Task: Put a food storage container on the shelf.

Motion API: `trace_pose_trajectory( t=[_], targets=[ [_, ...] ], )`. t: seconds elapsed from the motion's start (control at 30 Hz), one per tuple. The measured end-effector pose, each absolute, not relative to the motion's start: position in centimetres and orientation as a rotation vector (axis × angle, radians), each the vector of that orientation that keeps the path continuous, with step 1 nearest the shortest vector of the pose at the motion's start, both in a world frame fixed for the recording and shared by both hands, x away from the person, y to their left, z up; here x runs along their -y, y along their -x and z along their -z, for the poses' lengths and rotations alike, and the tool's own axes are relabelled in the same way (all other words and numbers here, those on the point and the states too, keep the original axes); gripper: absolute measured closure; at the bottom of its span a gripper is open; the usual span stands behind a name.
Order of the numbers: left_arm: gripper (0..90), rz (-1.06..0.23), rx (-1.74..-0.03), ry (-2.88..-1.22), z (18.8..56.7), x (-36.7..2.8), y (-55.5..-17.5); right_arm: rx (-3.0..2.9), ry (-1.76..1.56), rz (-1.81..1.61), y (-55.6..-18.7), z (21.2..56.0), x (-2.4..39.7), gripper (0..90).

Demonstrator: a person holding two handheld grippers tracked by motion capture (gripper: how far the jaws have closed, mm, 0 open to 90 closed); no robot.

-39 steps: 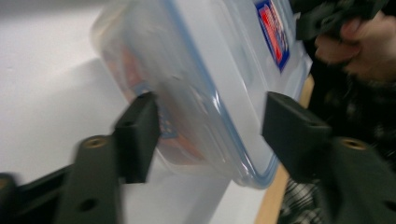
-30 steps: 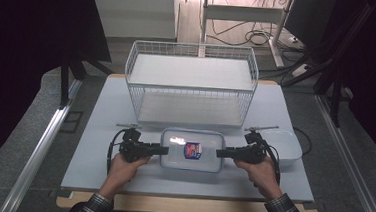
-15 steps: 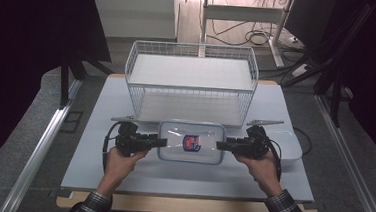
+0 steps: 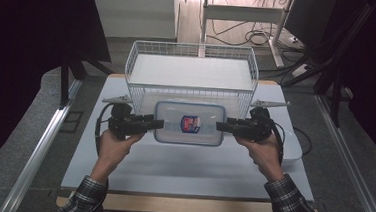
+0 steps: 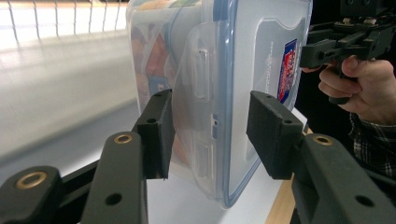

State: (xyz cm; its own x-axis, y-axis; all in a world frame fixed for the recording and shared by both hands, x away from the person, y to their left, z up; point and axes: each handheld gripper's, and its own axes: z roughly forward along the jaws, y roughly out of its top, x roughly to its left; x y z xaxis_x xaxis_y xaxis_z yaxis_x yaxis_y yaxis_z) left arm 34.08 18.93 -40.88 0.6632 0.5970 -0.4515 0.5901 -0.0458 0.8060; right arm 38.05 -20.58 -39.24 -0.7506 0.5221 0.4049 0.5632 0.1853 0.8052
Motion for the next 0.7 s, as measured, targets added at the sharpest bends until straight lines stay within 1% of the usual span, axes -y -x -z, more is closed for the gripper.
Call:
trace_pose_trajectory(
  t=[0.03,0.17,0.43,0.63,0.7],
  targets=[
    [52.2,-0.015,-0.965,-1.702,40.3,-19.1,-34.4,2.394,1.089,1.663,-38.4,38.5,20.4,51.7],
    [52.3,-0.025,-0.963,-1.69,39.4,-19.4,-34.9,2.402,1.078,1.68,-39.0,37.5,20.1,51.7],
    [52.2,-0.065,-0.952,-1.668,36.4,-19.8,-36.3,2.4,1.061,1.727,-40.8,34.5,19.5,51.5],
    [52.1,-0.09,-0.942,-1.655,34.0,-20.2,-38.4,2.401,1.056,1.766,-42.6,32.1,19.1,51.4],
    [52.0,-0.09,-0.943,-1.651,33.8,-20.2,-38.7,2.4,1.061,1.767,-43.2,31.6,19.0,51.4]
  ],
)
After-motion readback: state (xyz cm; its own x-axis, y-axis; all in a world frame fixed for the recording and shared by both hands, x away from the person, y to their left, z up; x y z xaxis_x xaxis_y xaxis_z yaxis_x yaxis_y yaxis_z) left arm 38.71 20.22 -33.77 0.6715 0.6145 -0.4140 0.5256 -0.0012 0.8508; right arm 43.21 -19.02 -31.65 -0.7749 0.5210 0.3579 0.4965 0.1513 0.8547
